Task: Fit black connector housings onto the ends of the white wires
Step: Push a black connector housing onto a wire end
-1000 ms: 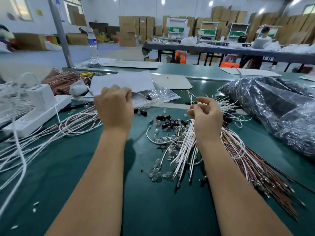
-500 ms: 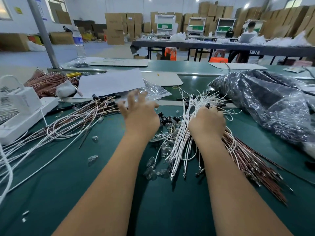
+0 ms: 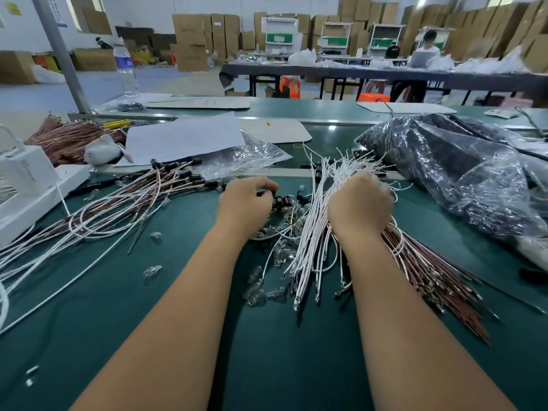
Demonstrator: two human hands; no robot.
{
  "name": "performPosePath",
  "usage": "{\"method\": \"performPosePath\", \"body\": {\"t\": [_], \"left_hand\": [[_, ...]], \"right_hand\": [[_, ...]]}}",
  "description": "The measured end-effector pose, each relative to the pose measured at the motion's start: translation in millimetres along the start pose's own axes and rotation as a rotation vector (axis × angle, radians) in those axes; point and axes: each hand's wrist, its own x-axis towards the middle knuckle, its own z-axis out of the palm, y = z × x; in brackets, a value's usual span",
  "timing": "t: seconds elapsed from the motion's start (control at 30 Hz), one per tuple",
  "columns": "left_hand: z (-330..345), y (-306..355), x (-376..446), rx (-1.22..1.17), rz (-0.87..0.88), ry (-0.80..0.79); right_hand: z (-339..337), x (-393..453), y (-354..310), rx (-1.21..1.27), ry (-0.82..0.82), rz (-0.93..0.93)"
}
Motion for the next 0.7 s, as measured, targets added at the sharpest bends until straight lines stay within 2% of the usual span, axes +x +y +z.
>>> {"method": "performPosePath", "body": {"t": [0.1, 0.17, 0.27, 0.37, 0.43, 0.53, 0.6, 0.7], "left_hand": [[-1.3, 1.0, 0.4, -0.017, 0.1, 0.071], [-2.4, 3.0, 0.9, 0.013, 0.181, 0.116], [-1.3, 8.4, -1.1, 0.068, 0.314, 0.076], [3.1, 11.4, -1.3, 0.079, 0.401, 0.007], [3.5, 13.1, -0.5, 0.07, 0.419, 0.096], [-1.8, 13.0, -1.0, 0.198, 0.35, 0.318], [-8.3, 8.1, -0.2, 0.268, 0.311, 0.325], [-17.9, -4.7, 1.5, 0.296, 0.301, 0.268]], "right_hand": [[3.8, 0.8, -3.4, 0.033, 0.189, -0.114], [4.8, -1.3, -7.3, 0.124, 0.254, -0.207], [4.7, -10.4, -16.9, 0.312, 0.203, -0.36], [2.4, -23.5, -29.3, 0.399, 0.12, -0.57], [1.9, -27.8, -34.8, 0.431, 0.093, -0.636], [1.2, -25.1, -35.3, 0.36, 0.227, -0.632], [-1.0, -19.2, -31.6, 0.316, 0.335, -0.569], [-2.3, -7.3, -18.3, 0.257, 0.412, -0.434]]}}
